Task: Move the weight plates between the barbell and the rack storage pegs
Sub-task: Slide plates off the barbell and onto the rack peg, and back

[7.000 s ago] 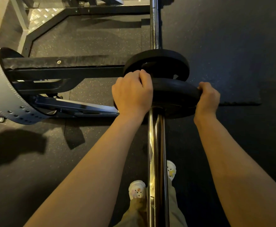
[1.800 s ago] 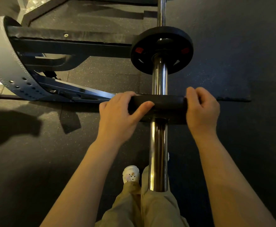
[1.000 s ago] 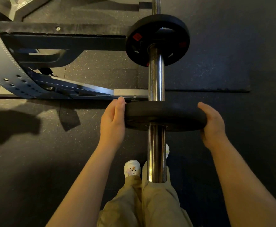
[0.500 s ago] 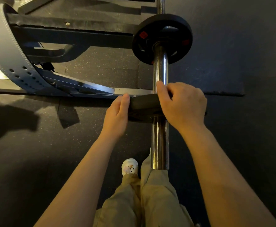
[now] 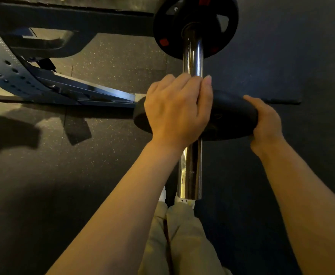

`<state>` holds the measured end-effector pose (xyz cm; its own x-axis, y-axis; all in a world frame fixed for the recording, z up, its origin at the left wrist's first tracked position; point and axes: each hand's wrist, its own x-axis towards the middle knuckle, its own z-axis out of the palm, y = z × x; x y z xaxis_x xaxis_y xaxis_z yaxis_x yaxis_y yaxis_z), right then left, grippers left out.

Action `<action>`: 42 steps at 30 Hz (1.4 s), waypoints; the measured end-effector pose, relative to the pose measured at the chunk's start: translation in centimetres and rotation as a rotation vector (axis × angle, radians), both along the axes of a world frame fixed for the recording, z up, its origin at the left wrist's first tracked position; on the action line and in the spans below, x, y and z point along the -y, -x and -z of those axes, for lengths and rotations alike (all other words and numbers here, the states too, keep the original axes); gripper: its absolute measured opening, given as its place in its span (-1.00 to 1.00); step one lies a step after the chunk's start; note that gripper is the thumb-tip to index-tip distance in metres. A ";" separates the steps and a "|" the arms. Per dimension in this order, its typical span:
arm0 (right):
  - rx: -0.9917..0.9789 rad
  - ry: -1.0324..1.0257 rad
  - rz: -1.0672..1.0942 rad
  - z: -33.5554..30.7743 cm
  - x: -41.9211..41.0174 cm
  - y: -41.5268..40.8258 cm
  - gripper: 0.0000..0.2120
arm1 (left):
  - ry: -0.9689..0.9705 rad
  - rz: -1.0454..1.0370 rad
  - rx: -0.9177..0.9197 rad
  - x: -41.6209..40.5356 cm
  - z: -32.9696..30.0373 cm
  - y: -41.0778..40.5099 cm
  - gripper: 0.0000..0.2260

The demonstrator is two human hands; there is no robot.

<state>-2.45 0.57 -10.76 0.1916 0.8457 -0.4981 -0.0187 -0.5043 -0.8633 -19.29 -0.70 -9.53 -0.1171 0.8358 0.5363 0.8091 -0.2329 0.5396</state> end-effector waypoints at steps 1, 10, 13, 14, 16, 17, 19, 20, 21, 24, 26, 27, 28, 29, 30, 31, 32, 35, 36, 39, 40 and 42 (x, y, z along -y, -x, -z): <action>-0.009 0.011 0.019 0.3 0.1 -0.1 -0.74 | -0.022 -0.024 -0.016 0.0 -0.1 -0.5 -0.68; 0.127 -0.110 -0.149 -0.8 0.2 0.1 -0.68 | 0.151 0.020 0.124 2.4 -0.3 1.2 -0.65; 0.161 -0.136 -0.248 -0.6 0.1 -0.1 -0.65 | 0.164 0.042 0.141 2.6 -0.3 1.7 -0.66; 0.155 -0.137 -0.266 -0.4 0.0 -0.1 -0.64 | 0.162 0.050 0.137 2.5 -0.3 1.8 -0.67; 0.149 -0.126 -0.272 -0.4 -0.2 -0.3 -0.64 | 0.168 0.083 0.122 2.1 -0.5 1.9 -0.68; 0.138 -0.111 -0.262 -0.4 -0.3 -0.3 -0.64 | 0.189 0.105 0.118 1.8 -0.5 2.0 -0.68; 0.099 -0.055 -0.239 -0.2 -0.4 -0.6 -0.67 | 0.261 0.134 0.141 1.0 0.0 2.9 -0.67; 0.077 -0.021 -0.233 0.0 -0.5 -0.9 -0.69 | 0.300 0.124 0.176 0.8 0.5 3.5 -0.63; 0.053 0.012 -0.225 0.0 -0.5 -1.1 -0.71 | 0.340 0.106 0.235 0.8 1.1 4.3 -0.58; 0.015 0.054 -0.200 -0.1 -0.6 -1.2 -0.76 | 0.463 0.046 0.464 1.5 2.5 5.9 -0.48; 0.009 0.043 -0.150 0.1 -0.5 -0.9 -0.76 | 0.503 0.002 0.550 1.9 2.8 5.7 -0.40; -0.001 0.038 -0.112 0.1 -0.3 -0.8 -0.74 | 0.497 -0.011 0.583 2.1 2.7 5.4 -0.41; -0.004 0.034 -0.089 0.3 0.1 -0.8 -0.70 | 0.484 -0.017 0.609 2.5 2.6 5.1 -0.46; -0.009 0.035 -0.084 0.4 0.6 -0.9 -0.67 | 0.472 -0.021 0.616 3.0 2.6 4.9 -0.51; -0.009 0.037 -0.100 0.6 1.3 -1.1 -0.67 | 0.465 -0.021 0.609 3.6 2.7 4.9 -0.54; -0.011 0.042 -0.118 0.6 2.0 -1.3 -0.67 | 0.464 -0.017 0.593 4.1 2.8 4.9 -0.56; -0.011 0.048 -0.122 0.7 2.6 -1.5 -0.66 | 0.470 -0.014 0.575 4.6 2.9 5.0 -0.56; -0.034 0.068 -0.067 0.7 3.4 -1.5 -0.61 | 0.485 -0.007 0.549 5.2 2.8 4.9 -0.60; -0.030 0.074 -0.077 0.7 3.3 -1.5 -0.63 | 0.488 -0.001 0.549 5.2 2.7 4.8 -0.62; 0.044 0.079 -0.242 0.1 2.5 -2.0 -0.70 | 0.503 0.040 0.591 5.4 2.8 5.1 -0.63; 0.084 0.043 -0.299 -0.7 2.0 -2.2 -0.72 | 0.532 0.046 0.633 5.7 2.9 5.3 -0.62; 0.148 -0.092 -0.351 -3.1 0.8 -1.8 -0.75 | 0.604 0.006 0.778 6.4 3.3 5.6 -0.59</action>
